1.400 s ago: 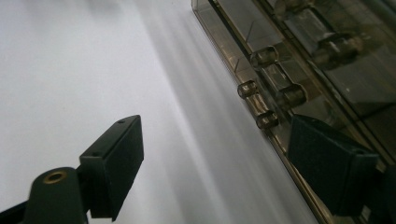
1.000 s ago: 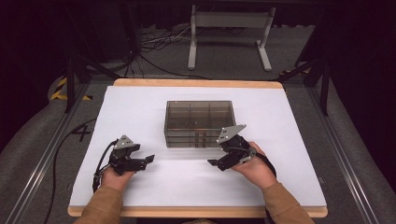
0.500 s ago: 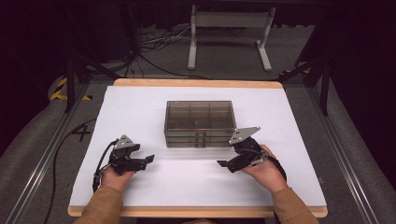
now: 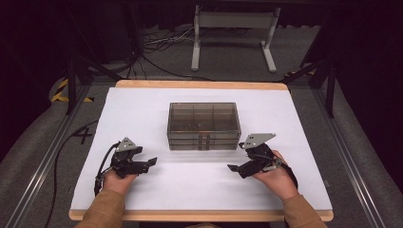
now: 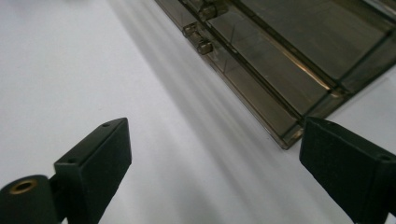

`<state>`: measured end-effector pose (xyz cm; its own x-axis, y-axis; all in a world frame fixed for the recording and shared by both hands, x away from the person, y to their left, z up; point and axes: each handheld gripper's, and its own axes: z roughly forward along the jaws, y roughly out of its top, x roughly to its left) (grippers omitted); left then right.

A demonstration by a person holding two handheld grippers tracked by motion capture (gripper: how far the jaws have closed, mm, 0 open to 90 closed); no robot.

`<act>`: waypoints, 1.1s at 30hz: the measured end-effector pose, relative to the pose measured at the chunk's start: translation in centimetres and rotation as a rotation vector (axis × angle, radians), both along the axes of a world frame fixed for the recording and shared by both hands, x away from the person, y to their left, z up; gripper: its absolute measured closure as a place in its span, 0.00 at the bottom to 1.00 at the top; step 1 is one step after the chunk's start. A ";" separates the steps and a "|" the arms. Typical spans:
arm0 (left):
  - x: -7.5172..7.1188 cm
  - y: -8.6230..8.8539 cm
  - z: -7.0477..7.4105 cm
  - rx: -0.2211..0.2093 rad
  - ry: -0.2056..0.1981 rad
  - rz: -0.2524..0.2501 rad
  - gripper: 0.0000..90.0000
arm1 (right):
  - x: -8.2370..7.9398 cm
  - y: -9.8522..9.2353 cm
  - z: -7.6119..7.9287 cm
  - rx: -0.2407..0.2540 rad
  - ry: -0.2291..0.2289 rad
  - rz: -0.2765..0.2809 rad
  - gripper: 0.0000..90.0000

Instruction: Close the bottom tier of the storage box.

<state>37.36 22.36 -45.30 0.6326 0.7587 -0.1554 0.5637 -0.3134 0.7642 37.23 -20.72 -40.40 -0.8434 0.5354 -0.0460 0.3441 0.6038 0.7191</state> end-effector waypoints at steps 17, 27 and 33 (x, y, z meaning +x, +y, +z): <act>0.0 0.0 0.0 -0.002 -0.003 -0.003 0.25 | 0.5 -2.8 -2.2 0.063 -0.030 -0.089 0.07; 0.0 -0.1 0.0 -0.004 -0.005 -0.005 0.25 | 0.4 -3.2 -3.6 0.051 -0.026 -0.113 0.07; 0.0 -0.1 0.0 -0.005 -0.004 -0.007 0.25 | 0.4 -3.5 -4.3 0.055 -0.017 -0.120 0.07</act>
